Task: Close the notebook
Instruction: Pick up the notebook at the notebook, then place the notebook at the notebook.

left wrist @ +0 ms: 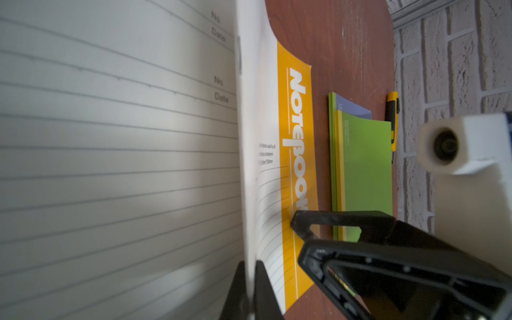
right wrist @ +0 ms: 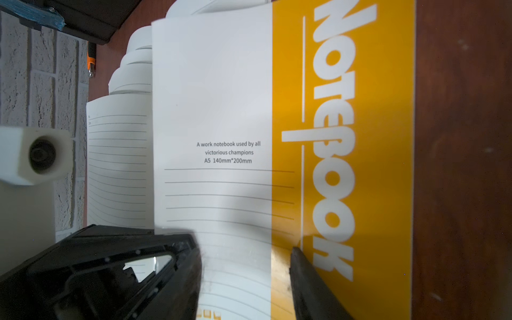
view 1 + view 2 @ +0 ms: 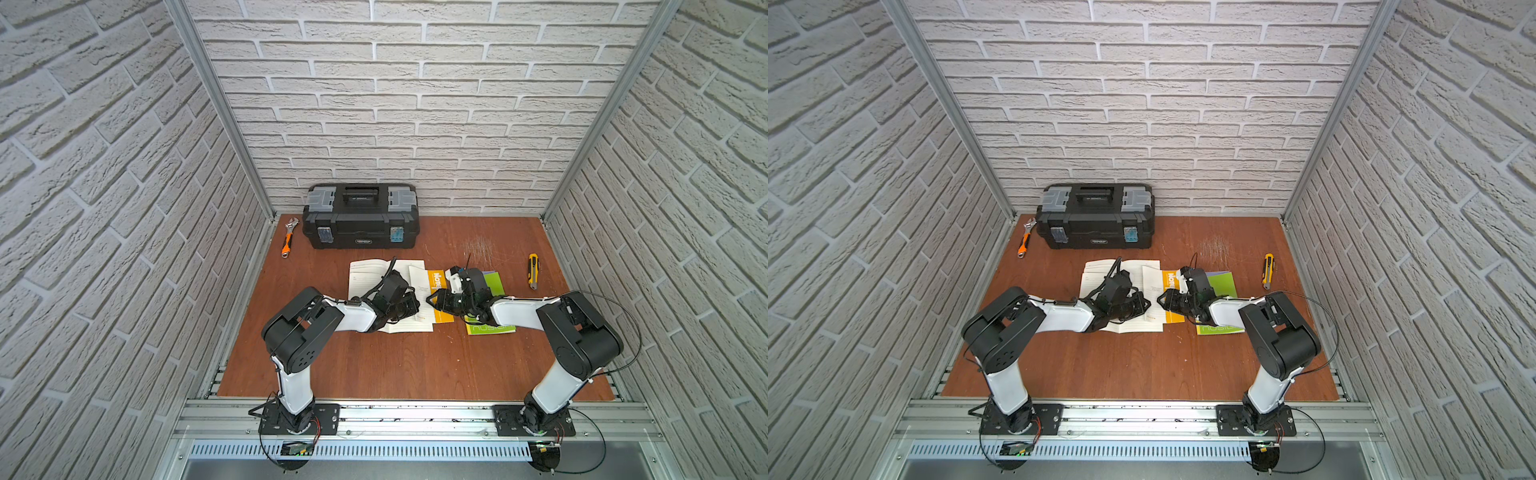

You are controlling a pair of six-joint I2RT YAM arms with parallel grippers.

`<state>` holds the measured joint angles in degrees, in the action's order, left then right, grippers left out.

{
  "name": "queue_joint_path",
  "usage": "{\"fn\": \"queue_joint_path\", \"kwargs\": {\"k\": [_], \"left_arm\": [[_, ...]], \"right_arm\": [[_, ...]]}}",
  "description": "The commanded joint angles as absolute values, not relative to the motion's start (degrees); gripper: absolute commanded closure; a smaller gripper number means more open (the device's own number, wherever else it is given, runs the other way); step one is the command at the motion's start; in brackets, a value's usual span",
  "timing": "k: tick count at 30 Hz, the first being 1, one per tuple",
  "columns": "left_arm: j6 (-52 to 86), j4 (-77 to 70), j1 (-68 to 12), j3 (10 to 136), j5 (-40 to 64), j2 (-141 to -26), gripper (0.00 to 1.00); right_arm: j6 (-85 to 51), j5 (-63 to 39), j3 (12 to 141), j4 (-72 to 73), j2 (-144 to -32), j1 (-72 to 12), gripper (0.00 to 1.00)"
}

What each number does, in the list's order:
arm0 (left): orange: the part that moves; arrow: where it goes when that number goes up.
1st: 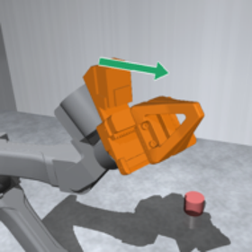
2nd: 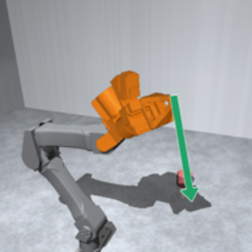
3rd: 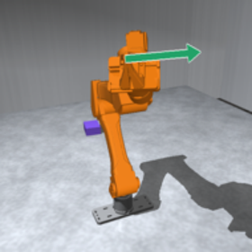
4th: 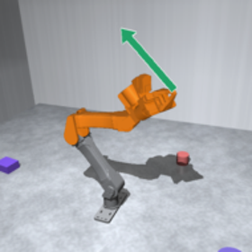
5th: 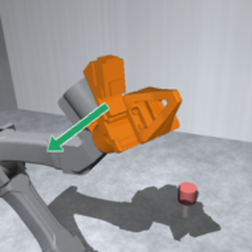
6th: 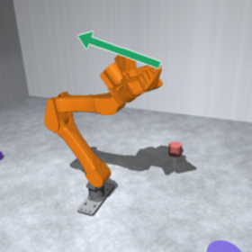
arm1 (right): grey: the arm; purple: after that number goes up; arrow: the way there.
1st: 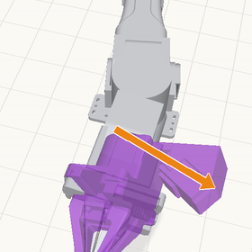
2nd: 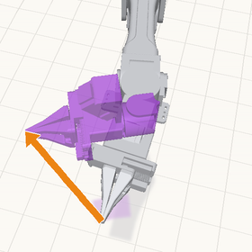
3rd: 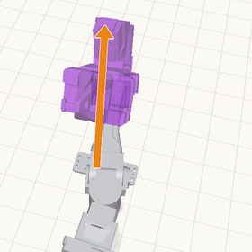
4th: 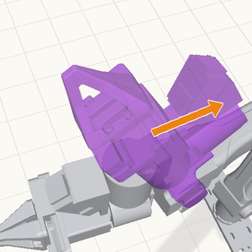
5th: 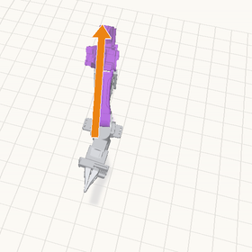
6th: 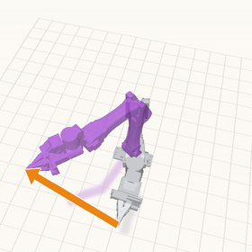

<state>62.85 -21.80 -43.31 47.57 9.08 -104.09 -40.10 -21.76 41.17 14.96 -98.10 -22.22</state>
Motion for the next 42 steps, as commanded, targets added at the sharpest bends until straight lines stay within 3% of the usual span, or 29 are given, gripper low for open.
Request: {"fn": "queue_joint_path", "kwargs": {"k": [1, 4, 7, 11, 12, 17, 22, 31, 36, 42], "left_arm": [[61.3, -23.0, -43.8, 49.4, 9.0, -103.1, 1.00], [60.3, -21.0, -44.0, 50.0, 8.6, -102.0, 1.00], [59.7, -20.1, -44.1, 50.0, 8.0, -100.5, 1.00], [57.9, -18.4, -44.4, 51.4, 7.6, -98.2, 1.00], [57.2, -17.2, -44.6, 52.3, 7.6, -97.7, 1.00], [54.1, -9.6, -47.0, 59.4, 5.8, -95.1, 1.00], [52.6, -5.3, -51.2, 65.8, 2.7, -93.6, 1.00], [65.5, -27.1, -56.5, 63.8, 2.1, -101.0, 1.00], [72.3, -41.8, -61.9, 67.6, -1.4, -111.7, 1.00], [76.3, -45.1, -64.0, 73.6, -0.4, -119.8, 1.00]], "right_arm": [[-39.7, -22.3, 40.4, 16.6, -98.5, -21.9, 0.48], [-39.0, -22.9, 40.6, 16.1, -95.9, -21.9, 0.45], [-37.5, -23.9, 41.5, 14.0, -90.2, -22.0, 0.33], [-33.3, -24.3, 46.9, 4.2, -82.0, -21.9, 0.12], [-32.2, -23.9, 48.9, 0.6, -80.4, -21.9, 0.00], [-27.5, -17.8, 55.4, -14.8, -71.9, -20.5, 0.00], [-21.5, -15.7, 57.6, -28.3, -65.1, -13.5, 0.00], [-19.8, -21.7, 54.4, -33.9, -57.1, 4.7, 0.00], [-22.2, -22.6, 49.5, -30.8, -53.4, 8.7, 0.00], [-22.9, -25.1, 44.8, -28.6, -53.1, 10.4, 0.00]]}}
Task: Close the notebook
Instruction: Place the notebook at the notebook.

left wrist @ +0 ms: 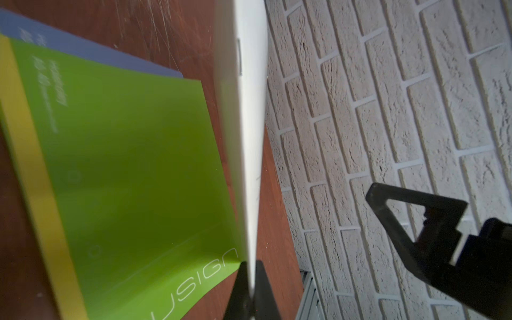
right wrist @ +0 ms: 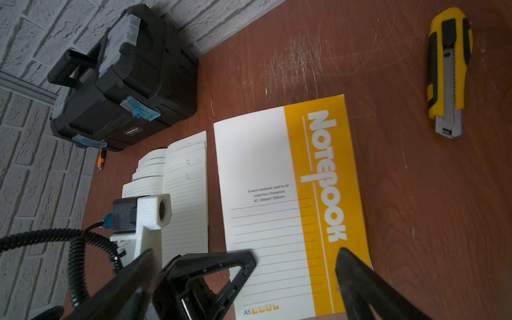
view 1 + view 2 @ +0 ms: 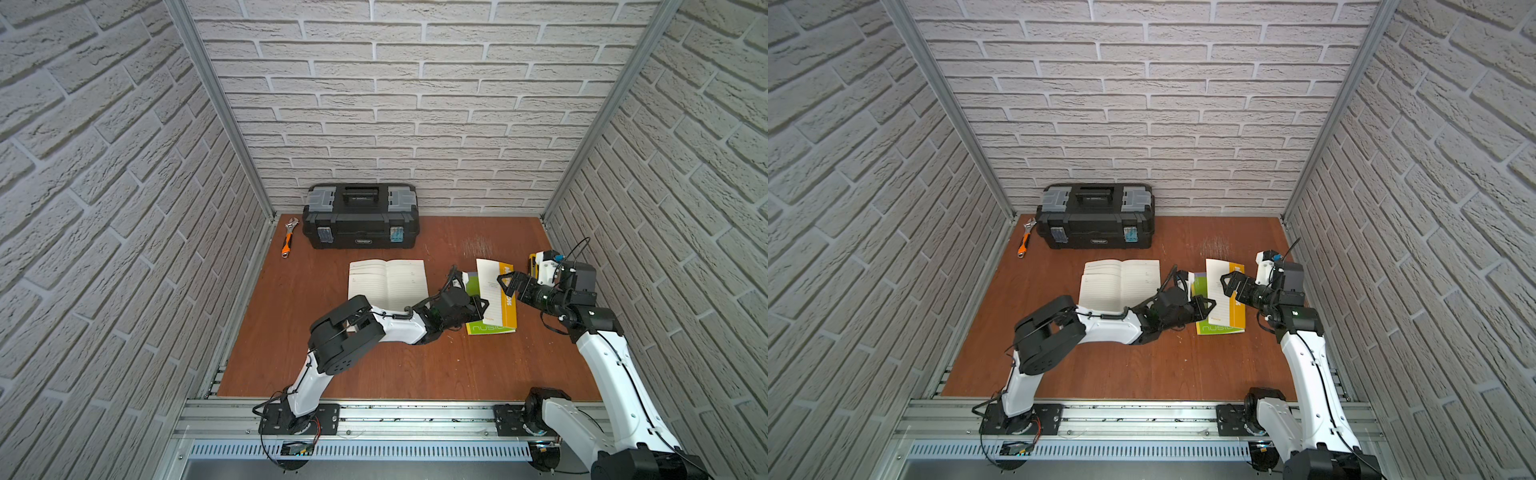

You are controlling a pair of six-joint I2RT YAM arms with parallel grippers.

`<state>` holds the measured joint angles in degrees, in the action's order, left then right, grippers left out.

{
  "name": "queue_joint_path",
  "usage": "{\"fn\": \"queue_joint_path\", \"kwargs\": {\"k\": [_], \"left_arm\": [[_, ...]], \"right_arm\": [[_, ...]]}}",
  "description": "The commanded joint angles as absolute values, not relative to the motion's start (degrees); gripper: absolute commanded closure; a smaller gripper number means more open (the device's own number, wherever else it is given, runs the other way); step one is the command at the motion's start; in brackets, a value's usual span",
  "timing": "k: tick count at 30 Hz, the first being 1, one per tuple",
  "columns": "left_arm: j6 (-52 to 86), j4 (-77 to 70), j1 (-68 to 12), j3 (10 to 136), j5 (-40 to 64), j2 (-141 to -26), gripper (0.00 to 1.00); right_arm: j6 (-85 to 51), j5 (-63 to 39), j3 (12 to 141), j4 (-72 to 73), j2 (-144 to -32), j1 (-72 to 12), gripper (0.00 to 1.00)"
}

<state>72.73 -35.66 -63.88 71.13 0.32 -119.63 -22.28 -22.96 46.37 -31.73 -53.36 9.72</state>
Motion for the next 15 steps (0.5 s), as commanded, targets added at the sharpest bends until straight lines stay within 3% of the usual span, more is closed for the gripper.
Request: {"fn": "queue_joint_path", "kwargs": {"k": [1, 15], "left_arm": [[76.4, -45.2, -64.2, 73.5, -0.8, -120.0, 1.00], [82.8, -52.5, -62.9, 68.6, -4.4, -124.4, 1.00]], "right_arm": [[-23.0, -25.4, 44.3, -28.1, -53.2, 10.5, 0.00], [-25.2, -29.2, 40.2, -19.0, -60.9, 10.6, 0.00]]}}
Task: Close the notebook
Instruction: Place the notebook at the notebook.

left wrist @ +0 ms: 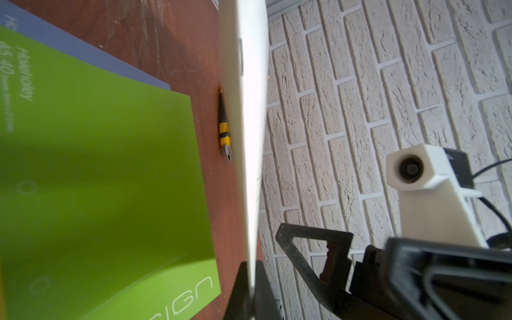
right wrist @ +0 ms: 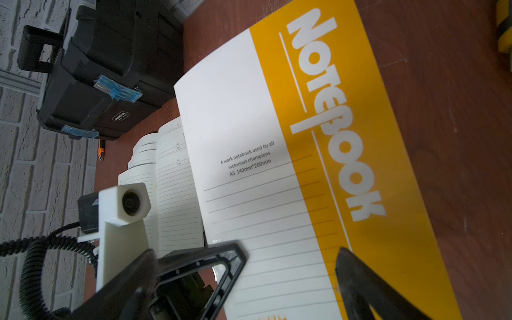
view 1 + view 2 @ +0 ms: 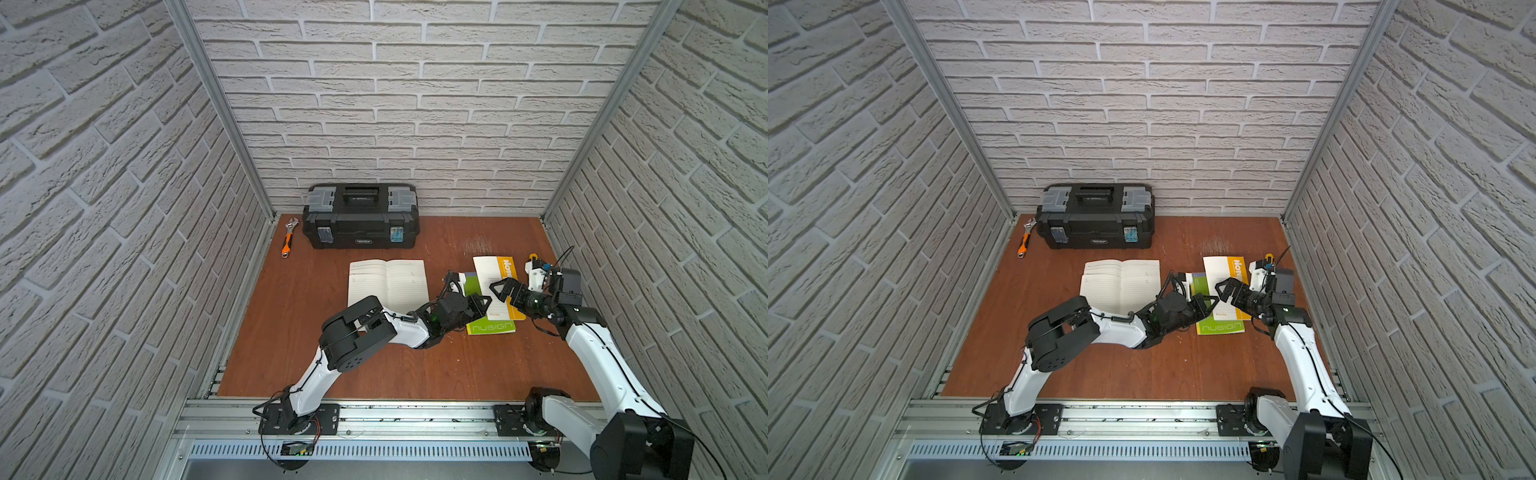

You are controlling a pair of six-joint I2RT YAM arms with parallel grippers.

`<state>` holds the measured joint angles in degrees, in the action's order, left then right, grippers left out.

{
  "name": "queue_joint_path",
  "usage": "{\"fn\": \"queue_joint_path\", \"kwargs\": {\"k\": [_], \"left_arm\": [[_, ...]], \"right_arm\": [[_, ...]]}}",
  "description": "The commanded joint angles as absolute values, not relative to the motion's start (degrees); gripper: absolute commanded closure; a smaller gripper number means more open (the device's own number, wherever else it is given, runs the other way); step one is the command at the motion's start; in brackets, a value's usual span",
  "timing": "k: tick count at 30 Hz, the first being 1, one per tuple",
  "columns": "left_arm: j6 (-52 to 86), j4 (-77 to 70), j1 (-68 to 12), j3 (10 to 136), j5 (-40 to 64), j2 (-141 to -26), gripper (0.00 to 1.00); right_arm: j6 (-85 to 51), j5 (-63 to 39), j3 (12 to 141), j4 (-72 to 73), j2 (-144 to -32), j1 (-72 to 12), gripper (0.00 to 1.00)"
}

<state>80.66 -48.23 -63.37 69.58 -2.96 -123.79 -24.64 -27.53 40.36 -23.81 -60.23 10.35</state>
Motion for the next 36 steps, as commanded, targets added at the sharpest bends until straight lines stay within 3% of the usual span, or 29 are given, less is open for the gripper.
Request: {"fn": "queue_joint_path", "kwargs": {"k": [1, 6, 36], "left_arm": [[82.9, -50.6, -62.9, 68.2, -4.5, -123.7, 1.00], [83.7, -41.9, -61.5, 66.8, -3.3, -121.4, 1.00], [85.8, -36.2, -61.2, 70.6, 4.3, -124.9, 1.00]], "right_arm": [[-25.0, -29.2, 40.3, -18.9, -61.7, 10.6, 0.00], [-24.9, -31.3, 39.7, -16.6, -65.3, 10.5, 0.00], [-26.2, -32.3, 35.8, -6.8, -74.3, 10.0, 0.00]]}}
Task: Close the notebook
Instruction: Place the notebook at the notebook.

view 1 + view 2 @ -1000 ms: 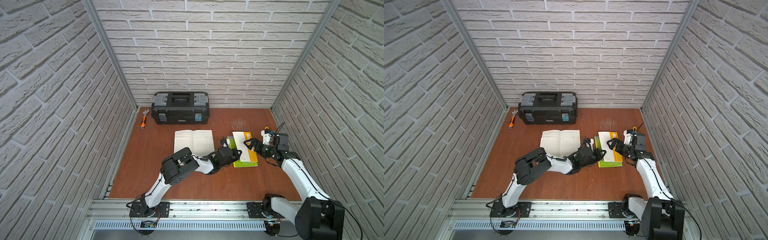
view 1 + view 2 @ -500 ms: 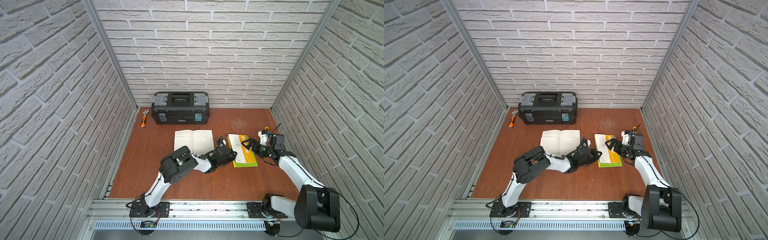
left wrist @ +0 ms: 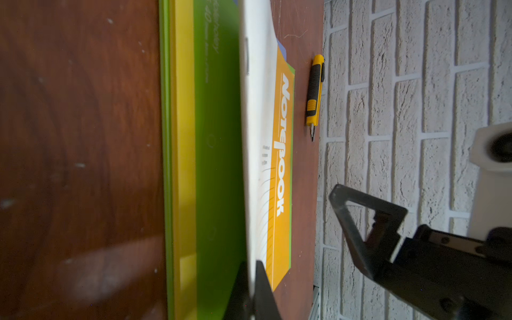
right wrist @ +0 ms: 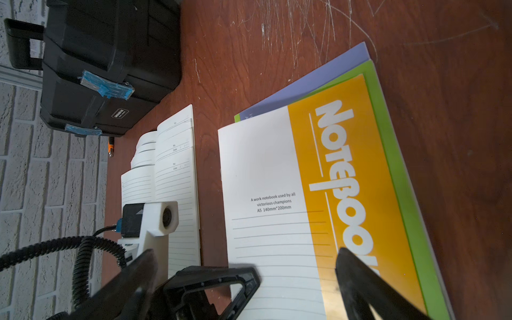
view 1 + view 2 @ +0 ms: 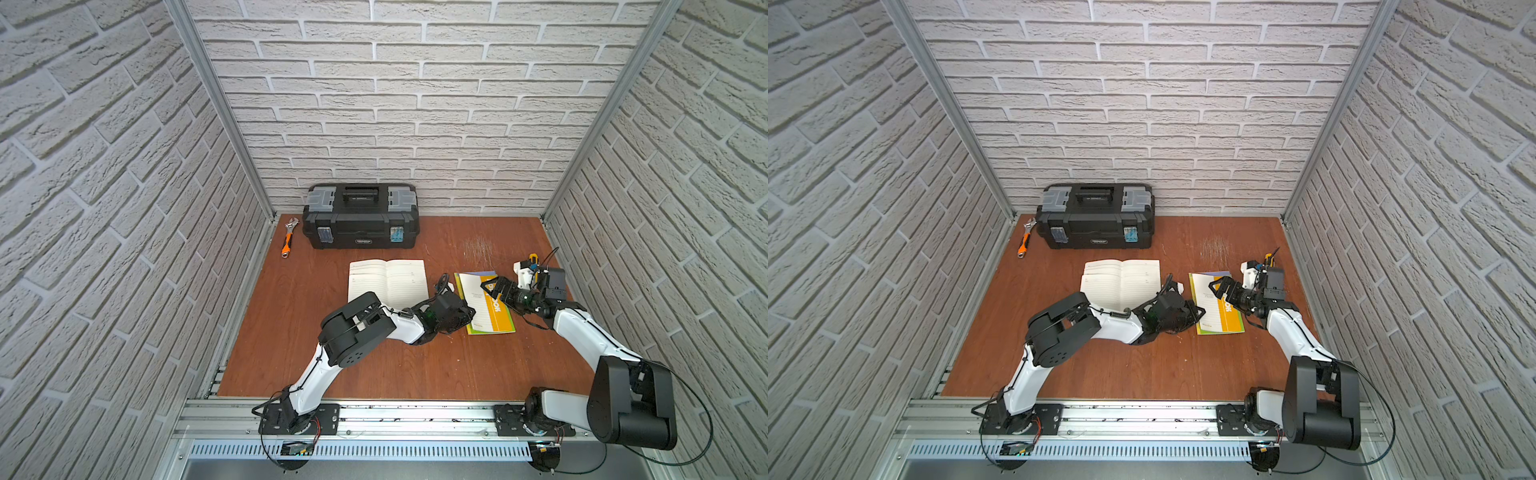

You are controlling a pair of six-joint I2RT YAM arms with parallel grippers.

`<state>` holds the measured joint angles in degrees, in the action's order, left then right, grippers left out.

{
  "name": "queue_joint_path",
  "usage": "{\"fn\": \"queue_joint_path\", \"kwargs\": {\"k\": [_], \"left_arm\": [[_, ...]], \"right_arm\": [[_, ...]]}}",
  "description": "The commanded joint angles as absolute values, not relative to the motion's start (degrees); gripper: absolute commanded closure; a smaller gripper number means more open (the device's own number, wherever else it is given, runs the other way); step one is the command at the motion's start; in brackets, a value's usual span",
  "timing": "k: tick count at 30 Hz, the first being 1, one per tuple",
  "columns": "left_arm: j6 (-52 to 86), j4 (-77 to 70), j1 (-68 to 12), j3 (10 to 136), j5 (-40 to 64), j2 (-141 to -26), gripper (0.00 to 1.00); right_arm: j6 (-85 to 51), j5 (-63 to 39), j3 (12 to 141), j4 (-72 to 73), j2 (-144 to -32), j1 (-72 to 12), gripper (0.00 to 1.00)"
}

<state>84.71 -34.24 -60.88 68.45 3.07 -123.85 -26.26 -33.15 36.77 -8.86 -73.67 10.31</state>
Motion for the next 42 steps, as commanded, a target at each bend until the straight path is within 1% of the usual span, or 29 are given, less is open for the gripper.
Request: {"fn": "queue_joint_path", "kwargs": {"k": [1, 6, 17, 23, 26, 30, 31, 33, 37, 42], "left_arm": [[85.8, -35.9, -61.3, 71.0, 4.3, -125.1, 1.00], [85.1, -34.2, -61.5, 71.8, 3.7, -124.9, 1.00], [86.2, -35.2, -61.7, 70.6, 3.8, -125.6, 1.00], [85.8, -35.0, -61.7, 70.4, 3.6, -125.3, 0.83], [85.7, -35.7, -61.7, 69.8, 3.6, -125.0, 0.80], [85.7, -36.0, -61.7, 69.3, 3.4, -124.9, 0.78], [85.8, -36.0, -61.7, 69.3, 3.4, -124.9, 0.74], [85.8, -36.0, -61.8, 68.9, 3.3, -124.5, 0.63], [83.6, -33.1, -62.0, 67.7, 2.0, -121.5, 0.57], [77.8, -23.3, -61.9, 67.5, -0.3, -115.8, 0.54]], "right_arm": [[-26.1, -31.5, 35.6, -6.9, -74.5, 9.9, 0.00], [-26.9, -30.0, 35.3, -6.0, -76.2, 9.5, 0.00], [-27.3, -27.5, 34.4, -5.9, -81.4, 9.0, 0.00], [-26.7, -24.5, 34.6, -8.2, -81.6, 8.8, 0.00], [-26.6, -24.2, 34.7, -8.6, -83.1, 8.8, 0.00], [-26.5, -24.5, 35.0, -8.4, -85.8, 8.7, 0.00], [-26.6, -24.6, 34.8, -8.0, -86.0, 8.7, 0.00], [-26.6, -24.1, 34.4, -7.7, -86.0, 8.6, 0.00], [-26.3, -23.5, 34.3, -8.2, -85.6, 8.5, 0.00], [-26.0, -23.4, 34.4, -8.8, -85.3, 8.4, 0.00]]}}
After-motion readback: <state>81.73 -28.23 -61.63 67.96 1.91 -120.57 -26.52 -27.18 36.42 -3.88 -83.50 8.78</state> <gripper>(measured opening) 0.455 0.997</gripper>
